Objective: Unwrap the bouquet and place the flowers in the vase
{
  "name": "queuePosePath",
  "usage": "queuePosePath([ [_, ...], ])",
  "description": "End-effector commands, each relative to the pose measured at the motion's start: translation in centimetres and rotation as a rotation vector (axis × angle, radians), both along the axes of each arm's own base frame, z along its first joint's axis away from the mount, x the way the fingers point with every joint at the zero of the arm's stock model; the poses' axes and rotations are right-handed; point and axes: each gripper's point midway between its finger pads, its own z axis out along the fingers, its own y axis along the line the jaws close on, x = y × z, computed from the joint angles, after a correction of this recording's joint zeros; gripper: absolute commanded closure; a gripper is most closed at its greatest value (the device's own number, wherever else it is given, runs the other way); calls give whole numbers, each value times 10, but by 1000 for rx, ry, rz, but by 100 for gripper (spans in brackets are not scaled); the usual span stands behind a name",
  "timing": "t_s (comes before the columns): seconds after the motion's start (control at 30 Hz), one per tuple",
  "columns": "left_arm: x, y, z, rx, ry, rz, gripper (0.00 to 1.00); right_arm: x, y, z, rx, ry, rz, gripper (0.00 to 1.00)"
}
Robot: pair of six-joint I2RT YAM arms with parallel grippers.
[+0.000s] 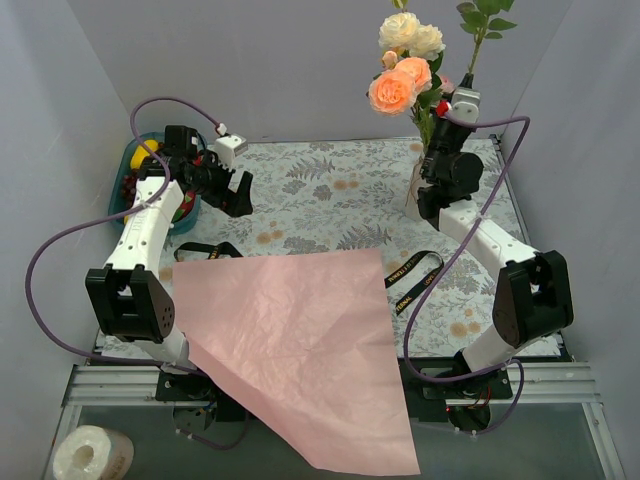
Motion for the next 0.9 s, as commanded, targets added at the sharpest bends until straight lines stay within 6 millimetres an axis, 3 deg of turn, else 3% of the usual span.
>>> queuePosePath([
  [0.0,5,-3,21,-9,-37,-6,2,-9,-19,1,177,25,-33,97],
  [0.33,0,-4,39,-20,-68,-2,2,17,-7,-73,198,339,-5,66],
  [0.43,-1,-4,48,-25,-88,-4,2,16,-4,-82,228,386,16,58],
  [0.6,-4,-7,62,-46,-111,-2,2,-12,-3,-100,234,430,62,52],
  [0.77,-9,-12,75,-92,-125,14,2,-39,14,-109,224,504,172,48],
  [0.8,-8,-12,79,-97,-134,20,2,-43,18,-125,202,584,189,45],
  [0.83,-10,-12,84,-102,-143,27,2,-47,19,-129,204,610,203,40],
  [0.87,-11,-12,86,-105,-149,31,2,-54,26,-128,212,620,260,20],
])
